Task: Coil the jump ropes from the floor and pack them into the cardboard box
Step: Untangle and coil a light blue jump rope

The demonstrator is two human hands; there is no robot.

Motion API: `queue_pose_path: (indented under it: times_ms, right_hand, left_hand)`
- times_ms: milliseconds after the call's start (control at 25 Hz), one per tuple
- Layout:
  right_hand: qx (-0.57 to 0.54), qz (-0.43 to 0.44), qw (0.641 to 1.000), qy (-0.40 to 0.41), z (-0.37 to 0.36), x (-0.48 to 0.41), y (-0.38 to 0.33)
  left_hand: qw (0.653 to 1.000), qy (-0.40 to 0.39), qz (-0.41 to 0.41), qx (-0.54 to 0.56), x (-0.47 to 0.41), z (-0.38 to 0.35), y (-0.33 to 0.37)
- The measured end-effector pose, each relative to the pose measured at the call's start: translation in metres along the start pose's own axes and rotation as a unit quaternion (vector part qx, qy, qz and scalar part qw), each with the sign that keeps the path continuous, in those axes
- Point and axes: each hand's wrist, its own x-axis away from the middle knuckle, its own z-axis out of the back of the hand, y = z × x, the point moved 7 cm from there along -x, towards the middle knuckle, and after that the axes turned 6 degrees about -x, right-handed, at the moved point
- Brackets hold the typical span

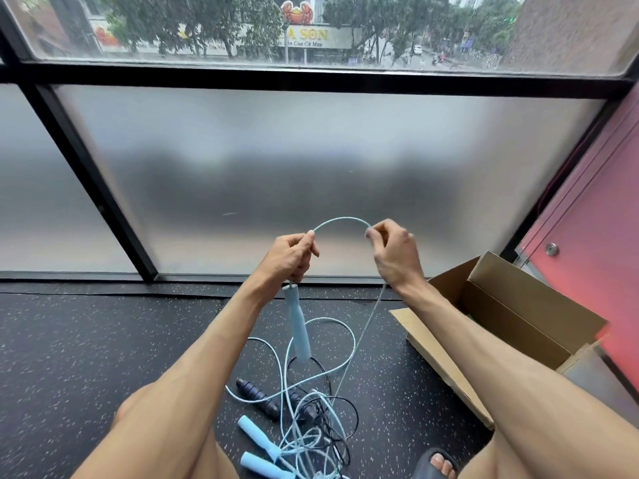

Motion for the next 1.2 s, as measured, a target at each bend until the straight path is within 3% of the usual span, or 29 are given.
queue_pose_path:
  times_ms: [80,200,400,520,640,760,920,1040,1200]
  right_hand:
    - [0.025,0.093,0.991,0.097,0.024,-0.002,-0.024]
    - [0.005,0.142,0.982,0.126,0.029,0.001,-0.039]
    - [0.024,0.093,0.987,0.127,0.024,0.001,-0.015]
    - [0.026,0.019,0.994,0.106,0.023,-0.002,0.004]
    - [0.041,-0.065,0.996,0.047,0.013,-0.003,0.022]
    - [0.046,-0.117,0.992,-0.029,-0.003,0.001,0.035]
    - [-0.024,-0.208,0.952,-0.223,-0.038,0.025,0.037]
    - [0.01,-0.206,0.912,-0.356,-0.056,0.047,0.031]
    - [-0.016,-0.157,0.901,-0.404,-0.065,0.06,0.015]
  left_hand:
    - [1.0,0.001,0.017,-0.014,0.0,0.001,-0.004]
    - [0.999,-0.013,0.033,-0.021,0.002,-0.002,-0.006]
    - [0.994,-0.074,0.07,-0.025,0.008,-0.005,-0.01]
    - [0.986,-0.141,0.052,0.076,0.014,-0.017,0.0]
    - [0.964,-0.153,0.033,0.215,0.015,-0.02,0.017]
    - [0.952,-0.133,-0.013,0.274,0.015,-0.018,0.028]
    - [0.932,-0.053,-0.074,0.35,0.009,-0.006,0.033]
    - [0.916,0.024,-0.11,0.385,0.004,0.011,0.029]
    - [0.909,0.169,-0.117,0.362,-0.001,0.034,0.011]
